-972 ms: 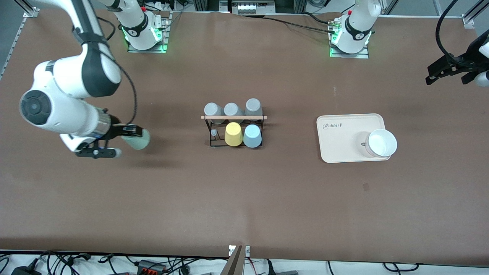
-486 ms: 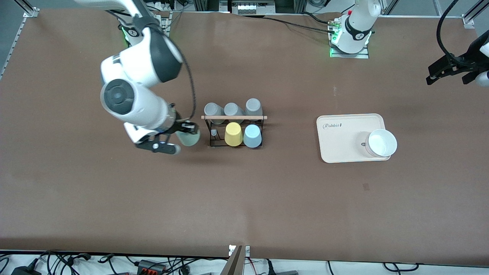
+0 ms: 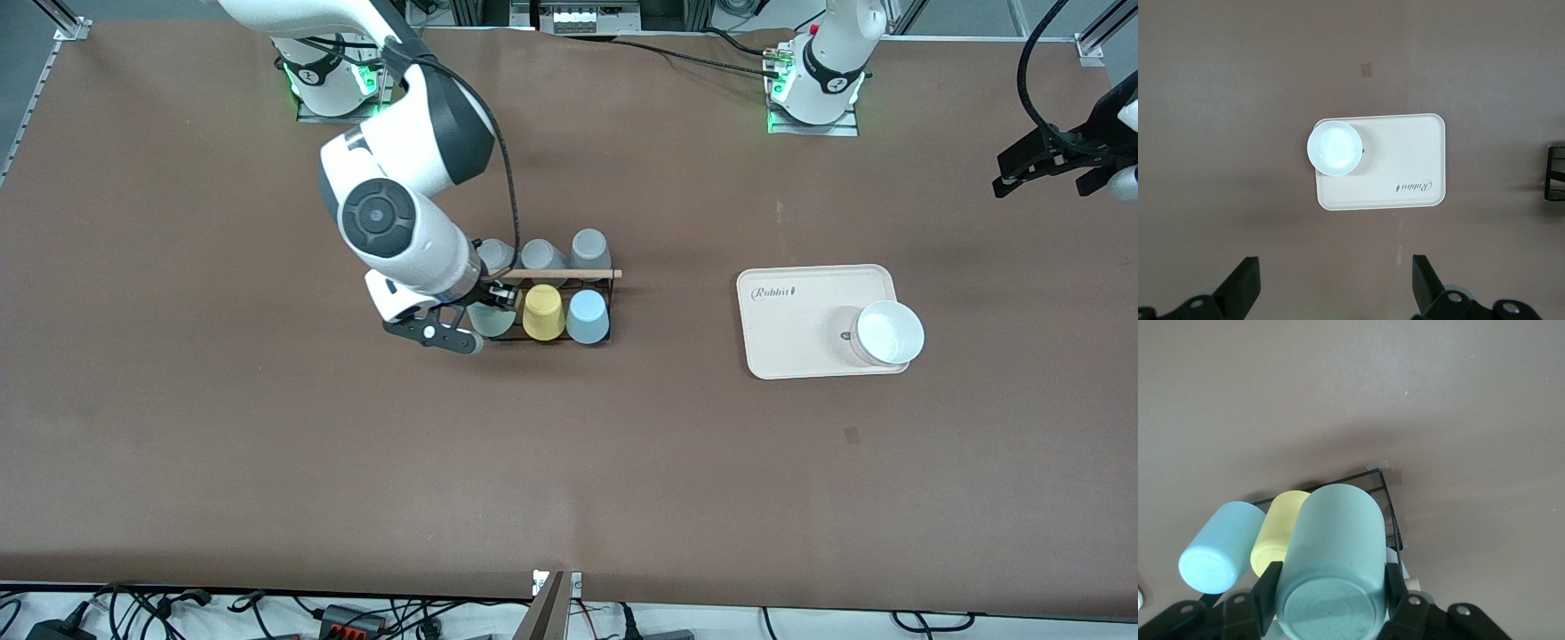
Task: Hang scattered cups on rack with three cups
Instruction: 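Carry the pale green cup with the right gripper to the rack, then lower the green cup onto the rack beside the yellow cup, open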
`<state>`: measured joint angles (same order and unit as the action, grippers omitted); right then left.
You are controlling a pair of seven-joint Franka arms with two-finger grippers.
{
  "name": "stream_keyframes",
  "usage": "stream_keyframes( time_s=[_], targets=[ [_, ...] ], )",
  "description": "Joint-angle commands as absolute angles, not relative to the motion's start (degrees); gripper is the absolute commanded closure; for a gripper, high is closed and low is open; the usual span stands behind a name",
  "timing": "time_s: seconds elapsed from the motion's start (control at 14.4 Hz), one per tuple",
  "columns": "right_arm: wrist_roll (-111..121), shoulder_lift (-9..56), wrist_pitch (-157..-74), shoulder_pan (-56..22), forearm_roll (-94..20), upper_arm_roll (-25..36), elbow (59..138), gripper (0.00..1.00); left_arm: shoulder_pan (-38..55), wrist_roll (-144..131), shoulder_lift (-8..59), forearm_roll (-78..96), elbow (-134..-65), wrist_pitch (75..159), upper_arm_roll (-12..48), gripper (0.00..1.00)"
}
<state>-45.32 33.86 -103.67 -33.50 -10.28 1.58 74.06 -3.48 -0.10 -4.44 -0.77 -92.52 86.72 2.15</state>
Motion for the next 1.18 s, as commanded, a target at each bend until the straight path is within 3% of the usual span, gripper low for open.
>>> stream_keyframes(
  time_s=[0.0,0.69,0.76,0.83,1.11],
  targets=[
    [-46.49,36.38,-103.10,-34.01,-10.46,2.29,72.07,0.78,-3.96,1.41,-4.39,0.44,-91.67,86.40,2.02,0.00],
    [-46.93,40.52,-103.36,-34.54,-11.07,2.20,72.16,0.75,-3.96,1.41,-4.39,0.44,-91.76,86.31,2.02,0.00],
    [-46.93,40.95,-103.36,-34.54,-10.99,2.20,72.16,0.51,-3.96,1.41,-4.39,0.44,-91.67,86.31,2.02,0.00],
    [-47.37,41.13,-103.36,-34.54,-10.99,2.20,72.16,0.01,-3.96,1.41,-4.39,0.44,-91.76,86.31,2.02,0.00],
    [-48.43,39.91,-102.57,-33.93,-10.99,2.55,71.72,0.00,-3.96,1.41,-4.48,0.44,-91.85,86.31,2.02,0.00]
  ],
)
